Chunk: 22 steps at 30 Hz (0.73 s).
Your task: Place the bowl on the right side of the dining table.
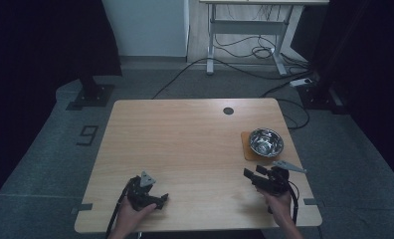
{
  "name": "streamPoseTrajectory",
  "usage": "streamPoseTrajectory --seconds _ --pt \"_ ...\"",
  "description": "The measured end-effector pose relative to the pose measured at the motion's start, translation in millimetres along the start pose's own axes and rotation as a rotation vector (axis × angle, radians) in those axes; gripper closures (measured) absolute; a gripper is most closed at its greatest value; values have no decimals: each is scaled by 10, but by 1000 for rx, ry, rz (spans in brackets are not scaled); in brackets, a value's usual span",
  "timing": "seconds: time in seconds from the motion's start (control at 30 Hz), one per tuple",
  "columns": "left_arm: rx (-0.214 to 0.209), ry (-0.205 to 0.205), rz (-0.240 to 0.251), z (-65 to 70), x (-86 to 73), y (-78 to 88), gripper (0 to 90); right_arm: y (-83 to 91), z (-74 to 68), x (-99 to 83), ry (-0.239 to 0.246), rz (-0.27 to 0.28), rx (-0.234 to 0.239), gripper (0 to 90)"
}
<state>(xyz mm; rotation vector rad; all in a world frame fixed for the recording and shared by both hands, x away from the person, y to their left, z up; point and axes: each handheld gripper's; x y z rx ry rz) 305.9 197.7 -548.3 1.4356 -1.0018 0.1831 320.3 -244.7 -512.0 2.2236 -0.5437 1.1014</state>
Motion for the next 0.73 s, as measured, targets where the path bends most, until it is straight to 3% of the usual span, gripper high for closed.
streamPoseTrajectory --seconds 0.2,0.5,0.73 --pt "-2 -2 1 3 -2 3 0 -178 -101 -126 49 -69 39 316" --pt "-2 -1 1 3 -3 3 0 -374 -151 -309 154 -160 6 331" --pt "-1 -1 0 4 -3 3 0 -390 -111 -325 157 -174 -11 331"
Point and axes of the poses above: each handheld gripper's, and its own axes: y roughly backward along the jaws, x roughly out of its top, z roughly to its right, and after that the axes turned 14 degrees about x, right-handed
